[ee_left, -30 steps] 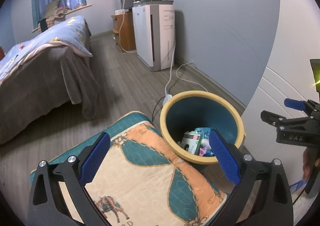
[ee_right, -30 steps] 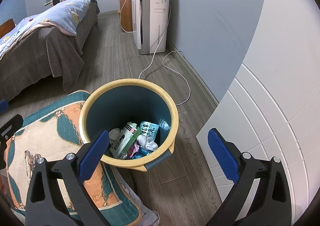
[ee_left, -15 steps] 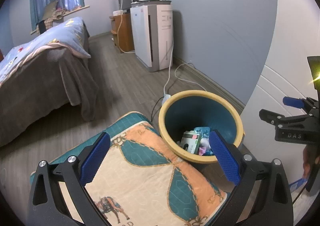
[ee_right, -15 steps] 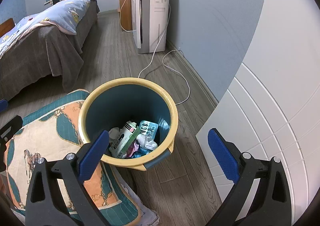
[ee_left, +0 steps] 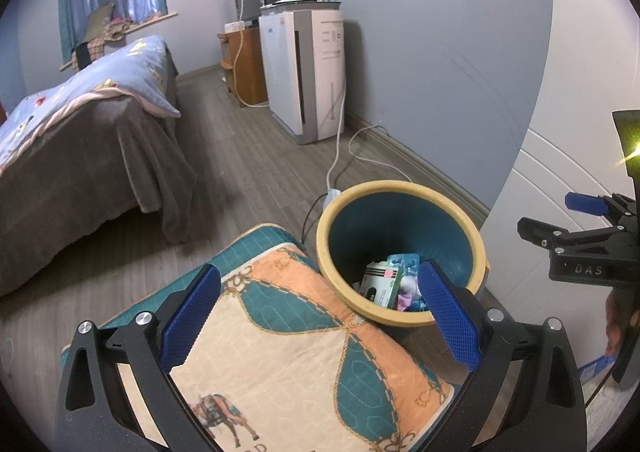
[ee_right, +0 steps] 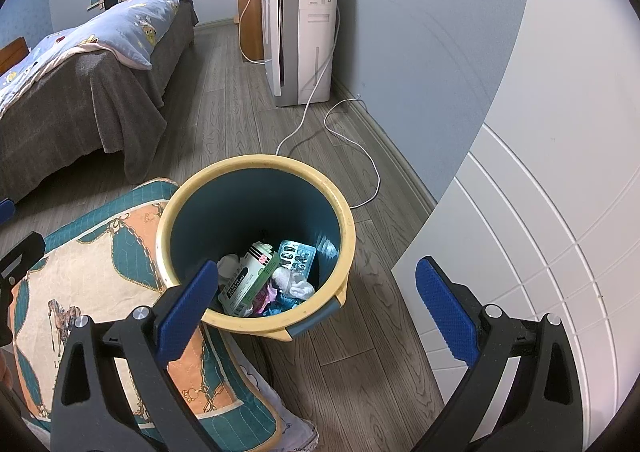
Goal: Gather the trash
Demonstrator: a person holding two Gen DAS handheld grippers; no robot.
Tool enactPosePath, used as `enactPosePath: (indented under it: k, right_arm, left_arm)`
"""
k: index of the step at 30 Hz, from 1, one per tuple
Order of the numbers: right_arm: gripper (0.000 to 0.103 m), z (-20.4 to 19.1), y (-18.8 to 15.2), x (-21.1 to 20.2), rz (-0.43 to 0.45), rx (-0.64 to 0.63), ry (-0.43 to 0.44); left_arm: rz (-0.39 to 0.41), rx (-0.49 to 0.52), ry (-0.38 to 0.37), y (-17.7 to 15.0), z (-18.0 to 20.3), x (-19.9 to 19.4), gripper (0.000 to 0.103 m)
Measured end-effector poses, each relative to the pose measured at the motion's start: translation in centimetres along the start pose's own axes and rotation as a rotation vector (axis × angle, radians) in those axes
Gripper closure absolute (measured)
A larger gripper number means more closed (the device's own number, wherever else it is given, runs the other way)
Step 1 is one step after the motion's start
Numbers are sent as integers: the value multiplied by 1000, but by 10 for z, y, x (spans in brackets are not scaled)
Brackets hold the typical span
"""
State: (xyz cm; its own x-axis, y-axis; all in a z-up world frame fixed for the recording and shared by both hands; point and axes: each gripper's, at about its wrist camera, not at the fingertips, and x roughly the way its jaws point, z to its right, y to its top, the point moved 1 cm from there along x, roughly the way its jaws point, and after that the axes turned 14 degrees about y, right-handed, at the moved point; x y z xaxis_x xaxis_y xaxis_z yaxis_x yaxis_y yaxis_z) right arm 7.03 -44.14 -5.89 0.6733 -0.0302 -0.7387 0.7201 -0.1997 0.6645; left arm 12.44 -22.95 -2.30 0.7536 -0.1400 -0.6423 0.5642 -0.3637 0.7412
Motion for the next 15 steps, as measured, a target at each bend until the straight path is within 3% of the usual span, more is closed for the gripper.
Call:
enactPosePath:
  k: [15]
  right_arm:
    - [6, 1, 0, 1, -14, 41, -2]
  left_arm:
    - [17, 39, -1, 1, 1, -4, 5]
